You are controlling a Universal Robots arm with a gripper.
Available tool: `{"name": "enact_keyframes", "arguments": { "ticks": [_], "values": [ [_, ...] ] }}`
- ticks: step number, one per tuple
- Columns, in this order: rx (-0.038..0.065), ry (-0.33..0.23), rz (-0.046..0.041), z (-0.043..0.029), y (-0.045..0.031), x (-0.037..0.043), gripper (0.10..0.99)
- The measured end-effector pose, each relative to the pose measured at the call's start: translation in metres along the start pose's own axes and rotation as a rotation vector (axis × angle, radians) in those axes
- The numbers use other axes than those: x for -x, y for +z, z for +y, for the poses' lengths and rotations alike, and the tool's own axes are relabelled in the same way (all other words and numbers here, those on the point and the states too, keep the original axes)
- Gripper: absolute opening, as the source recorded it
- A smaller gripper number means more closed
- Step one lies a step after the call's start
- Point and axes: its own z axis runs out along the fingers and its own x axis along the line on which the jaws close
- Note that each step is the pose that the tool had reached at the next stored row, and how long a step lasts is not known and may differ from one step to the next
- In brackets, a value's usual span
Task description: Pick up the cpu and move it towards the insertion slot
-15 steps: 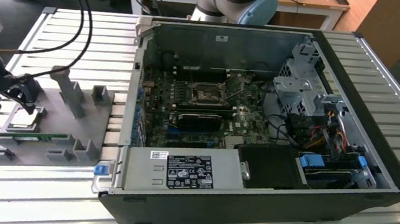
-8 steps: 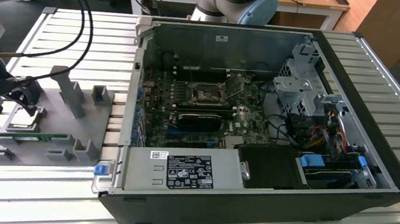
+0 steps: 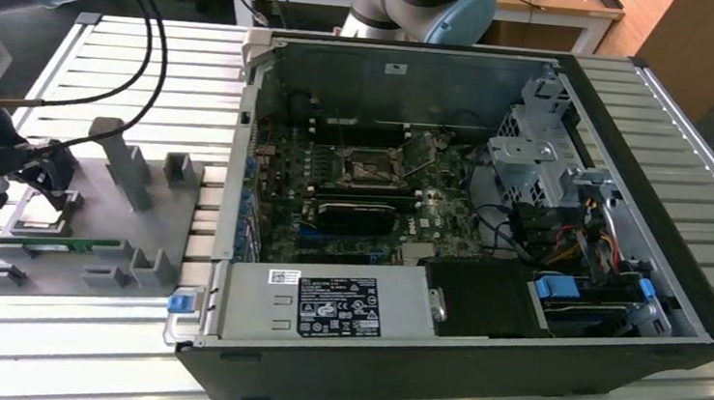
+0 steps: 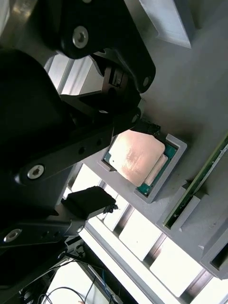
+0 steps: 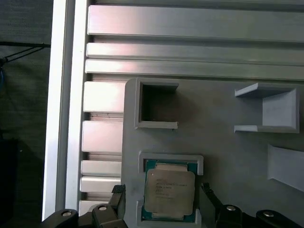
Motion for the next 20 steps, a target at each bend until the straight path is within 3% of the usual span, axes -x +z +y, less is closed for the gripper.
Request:
{"name": "enact_keyframes", "arguments": {
  "ticks": [20],
  "values": [
    [-0.005,0.036,-0.0015,-0.0005,0.0097,0.0071,0.718]
  ]
}}
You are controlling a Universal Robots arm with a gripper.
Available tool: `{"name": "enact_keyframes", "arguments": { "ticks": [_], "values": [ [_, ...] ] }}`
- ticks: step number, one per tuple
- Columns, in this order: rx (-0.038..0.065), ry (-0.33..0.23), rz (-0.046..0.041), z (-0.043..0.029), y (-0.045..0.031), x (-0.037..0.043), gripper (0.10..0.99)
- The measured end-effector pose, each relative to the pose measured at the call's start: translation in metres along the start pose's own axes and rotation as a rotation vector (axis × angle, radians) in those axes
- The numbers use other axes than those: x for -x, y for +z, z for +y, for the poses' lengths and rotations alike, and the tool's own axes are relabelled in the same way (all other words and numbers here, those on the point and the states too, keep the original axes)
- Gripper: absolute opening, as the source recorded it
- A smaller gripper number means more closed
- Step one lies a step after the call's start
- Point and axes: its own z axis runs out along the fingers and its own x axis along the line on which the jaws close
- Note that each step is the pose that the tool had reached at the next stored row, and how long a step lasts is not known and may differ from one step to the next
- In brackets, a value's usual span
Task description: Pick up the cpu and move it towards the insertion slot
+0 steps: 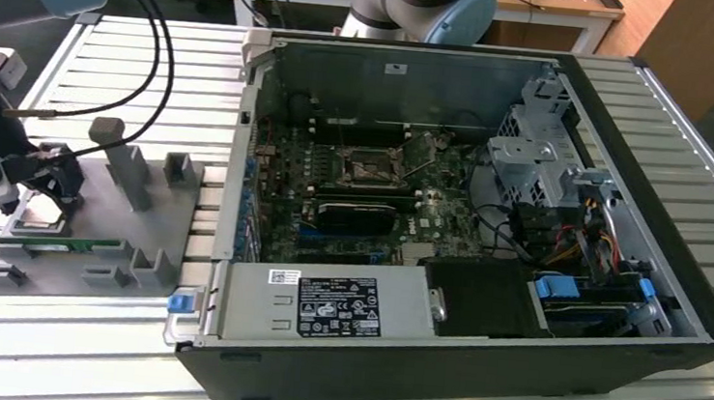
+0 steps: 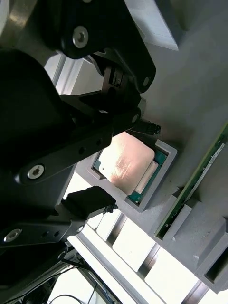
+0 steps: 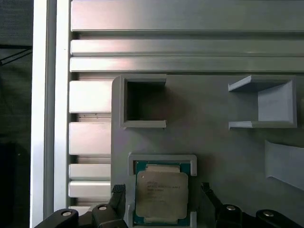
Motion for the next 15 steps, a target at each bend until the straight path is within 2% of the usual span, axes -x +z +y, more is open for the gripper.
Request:
{"name": "enact_keyframes", "arguments": {
  "ticks": [5,6,15],
  "values": [
    [-0.002,0.005,0.0,0.0,0.0022,0.0001,0.702],
    [-0.002,0.005,-0.0001,0.0,0.0022,0.0001,0.635],
    [-0.002,0.003,-0.0002,0.002,0.0028,0.0001,0.62]
  ]
}}
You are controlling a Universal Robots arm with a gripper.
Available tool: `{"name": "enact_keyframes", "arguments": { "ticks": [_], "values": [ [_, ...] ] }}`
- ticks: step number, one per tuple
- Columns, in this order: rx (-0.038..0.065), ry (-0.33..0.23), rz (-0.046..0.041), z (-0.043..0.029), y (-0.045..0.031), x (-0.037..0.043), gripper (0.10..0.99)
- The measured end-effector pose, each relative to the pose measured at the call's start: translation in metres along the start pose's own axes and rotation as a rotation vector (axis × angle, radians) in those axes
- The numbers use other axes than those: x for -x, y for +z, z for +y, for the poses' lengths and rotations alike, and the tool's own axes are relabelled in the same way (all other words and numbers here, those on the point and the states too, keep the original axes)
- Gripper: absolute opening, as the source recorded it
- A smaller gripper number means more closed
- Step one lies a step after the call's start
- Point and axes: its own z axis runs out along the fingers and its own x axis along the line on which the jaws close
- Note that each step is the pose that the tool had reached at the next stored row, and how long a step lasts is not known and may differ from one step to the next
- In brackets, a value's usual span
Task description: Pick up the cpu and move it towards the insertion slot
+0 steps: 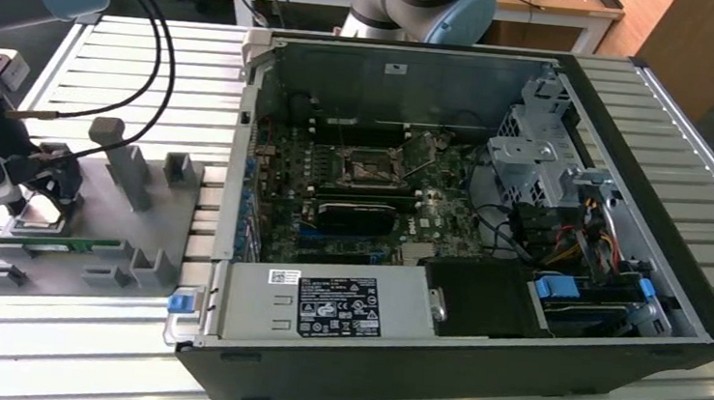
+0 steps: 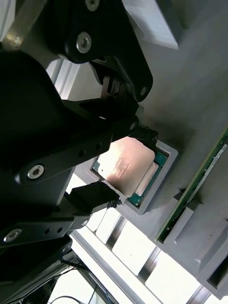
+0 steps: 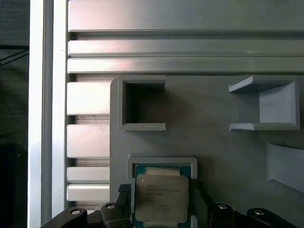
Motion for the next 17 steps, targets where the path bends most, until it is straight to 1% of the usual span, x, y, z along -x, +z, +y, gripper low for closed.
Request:
{"name": "enact_keyframes", "arguments": {
  "ticks": [1,2,3,4,10,13,17],
  "values": [
    [0.0,0.0,0.0002,0.0,0.0001,0.0,0.62],
    [0.0,0.0,0.0005,0.0,0.0002,-0.0001,0.557],
    [0.0,0.0,0.0004,0.0001,0.0004,0.0,0.557],
    [0.0,0.0,0.0005,0.0001,0.0005,0.0,0.529],
    [0.001,0.0,-0.0006,0.0002,-0.0002,0.0,0.529],
    [0.001,0.0,-0.0002,0.0003,-0.0046,0.0,0.529],
    [0.001,0.0,0.0,0.0006,-0.013,0.0,0.529]
  ]
}}
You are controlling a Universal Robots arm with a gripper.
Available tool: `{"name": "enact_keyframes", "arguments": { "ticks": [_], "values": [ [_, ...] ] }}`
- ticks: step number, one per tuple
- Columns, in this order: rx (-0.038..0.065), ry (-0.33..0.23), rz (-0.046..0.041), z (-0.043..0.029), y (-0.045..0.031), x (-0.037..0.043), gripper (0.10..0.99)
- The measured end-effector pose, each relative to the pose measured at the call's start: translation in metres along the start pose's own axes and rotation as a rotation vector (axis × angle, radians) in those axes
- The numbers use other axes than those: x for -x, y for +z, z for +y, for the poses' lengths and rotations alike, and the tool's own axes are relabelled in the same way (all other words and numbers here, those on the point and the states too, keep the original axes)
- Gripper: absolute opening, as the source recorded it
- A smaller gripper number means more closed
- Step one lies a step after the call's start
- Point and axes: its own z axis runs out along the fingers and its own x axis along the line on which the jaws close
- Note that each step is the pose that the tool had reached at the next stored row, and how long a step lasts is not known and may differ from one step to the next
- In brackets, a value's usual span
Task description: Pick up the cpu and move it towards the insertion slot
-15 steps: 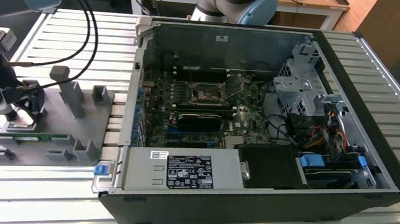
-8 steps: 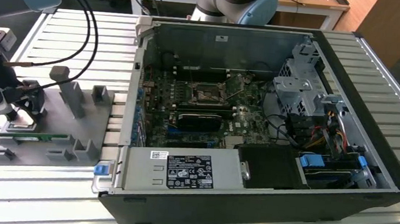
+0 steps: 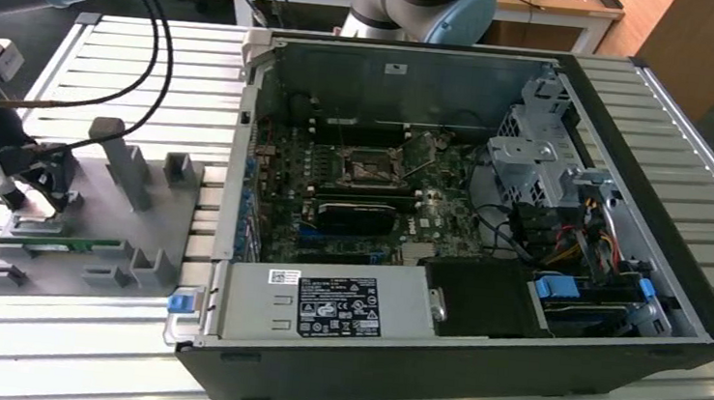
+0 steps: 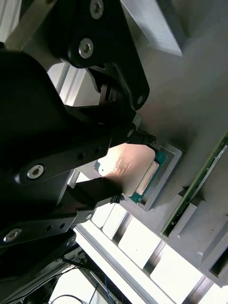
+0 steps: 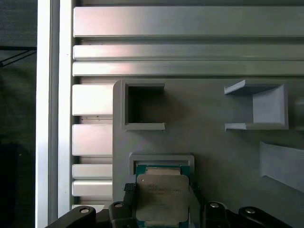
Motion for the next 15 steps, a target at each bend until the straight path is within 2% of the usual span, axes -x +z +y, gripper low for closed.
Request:
{"name": "enact_keyframes", "arguments": {
  "ticks": [8,15],
  "values": [
    [0.0,0.0,0.0001,0.0004,-0.0116,0.0,0.529],
    [0.001,0.0,0.0001,0.0005,-0.0159,-0.0001,0.529]
  ]
}}
